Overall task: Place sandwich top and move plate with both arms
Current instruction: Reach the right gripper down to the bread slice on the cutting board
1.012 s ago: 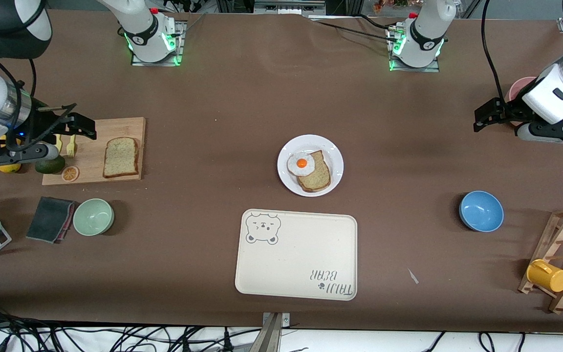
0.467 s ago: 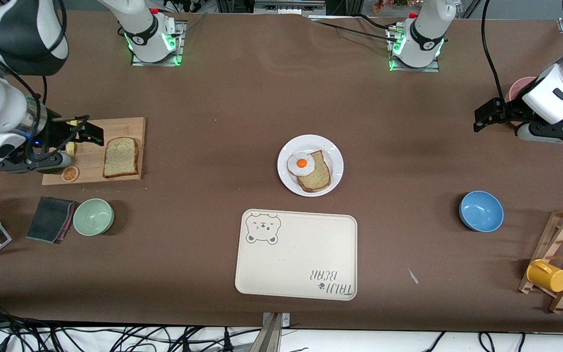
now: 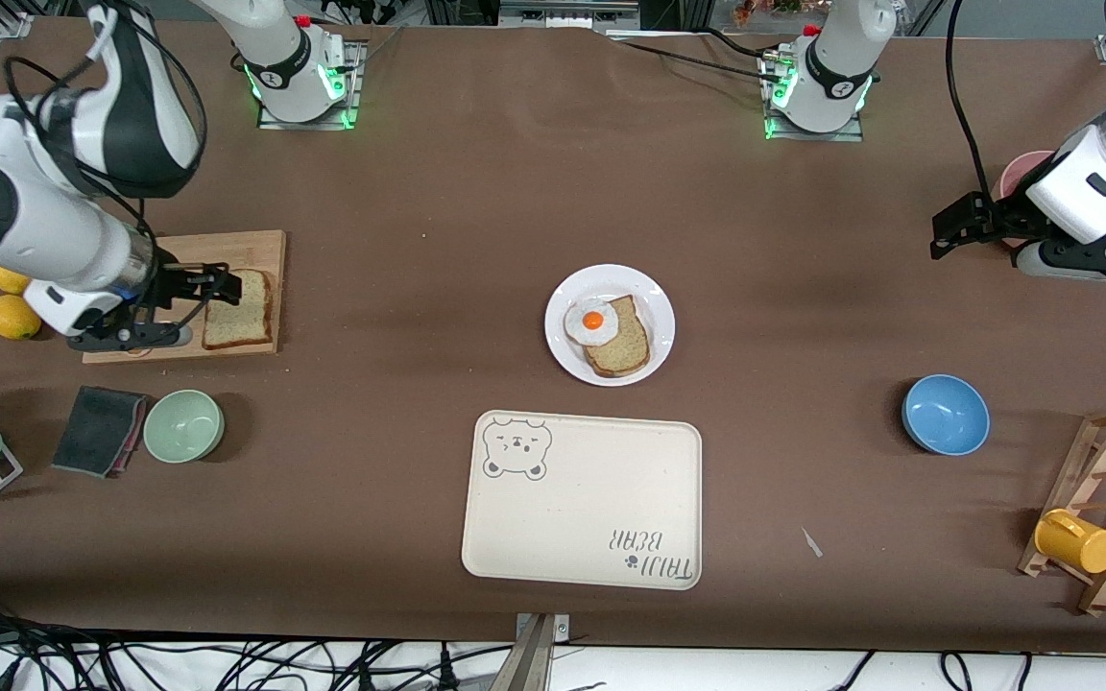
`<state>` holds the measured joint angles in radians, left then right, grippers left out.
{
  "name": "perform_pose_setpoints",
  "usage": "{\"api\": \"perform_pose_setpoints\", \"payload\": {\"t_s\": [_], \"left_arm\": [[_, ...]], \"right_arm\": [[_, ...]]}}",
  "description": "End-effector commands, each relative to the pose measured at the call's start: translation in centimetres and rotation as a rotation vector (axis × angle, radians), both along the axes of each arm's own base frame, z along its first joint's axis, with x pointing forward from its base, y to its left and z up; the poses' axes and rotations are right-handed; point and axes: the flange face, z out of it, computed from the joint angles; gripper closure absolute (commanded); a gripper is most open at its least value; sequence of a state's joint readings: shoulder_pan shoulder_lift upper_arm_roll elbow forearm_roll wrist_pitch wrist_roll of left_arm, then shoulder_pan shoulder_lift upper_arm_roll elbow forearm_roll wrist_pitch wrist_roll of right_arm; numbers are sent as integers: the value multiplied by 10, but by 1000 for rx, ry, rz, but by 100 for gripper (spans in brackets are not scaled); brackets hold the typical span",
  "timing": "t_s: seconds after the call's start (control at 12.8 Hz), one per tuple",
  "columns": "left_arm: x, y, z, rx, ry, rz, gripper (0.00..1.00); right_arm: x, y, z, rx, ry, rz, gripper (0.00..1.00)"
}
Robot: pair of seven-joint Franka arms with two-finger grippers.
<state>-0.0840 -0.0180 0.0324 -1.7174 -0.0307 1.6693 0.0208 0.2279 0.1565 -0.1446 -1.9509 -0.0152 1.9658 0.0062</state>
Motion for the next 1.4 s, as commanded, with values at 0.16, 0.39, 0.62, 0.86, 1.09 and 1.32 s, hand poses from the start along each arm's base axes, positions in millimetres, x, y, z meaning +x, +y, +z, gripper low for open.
{"api": "perform_pose_setpoints", "payload": {"t_s": [0.16, 0.39, 0.62, 0.86, 1.09, 1.32], "left_arm": [[1, 1, 5, 40, 0, 3, 0], [1, 2, 5, 39, 0, 6, 0], [1, 2, 5, 39, 0, 8, 0], [1, 3, 5, 39, 0, 8, 0], [1, 4, 5, 40, 0, 9, 0], [1, 5, 4, 39, 3, 8, 0]], "right_arm": [[-32, 16, -55, -25, 1, -13, 0], [-39, 53, -76, -147, -4, -10, 0], [-38, 59, -96, -153, -3, 10, 0], [-54, 54, -128, -168, -29, 63, 2], [-69, 42, -150, -209, -34, 130, 23], [-74, 38, -155, -229, -21, 178, 50]]}}
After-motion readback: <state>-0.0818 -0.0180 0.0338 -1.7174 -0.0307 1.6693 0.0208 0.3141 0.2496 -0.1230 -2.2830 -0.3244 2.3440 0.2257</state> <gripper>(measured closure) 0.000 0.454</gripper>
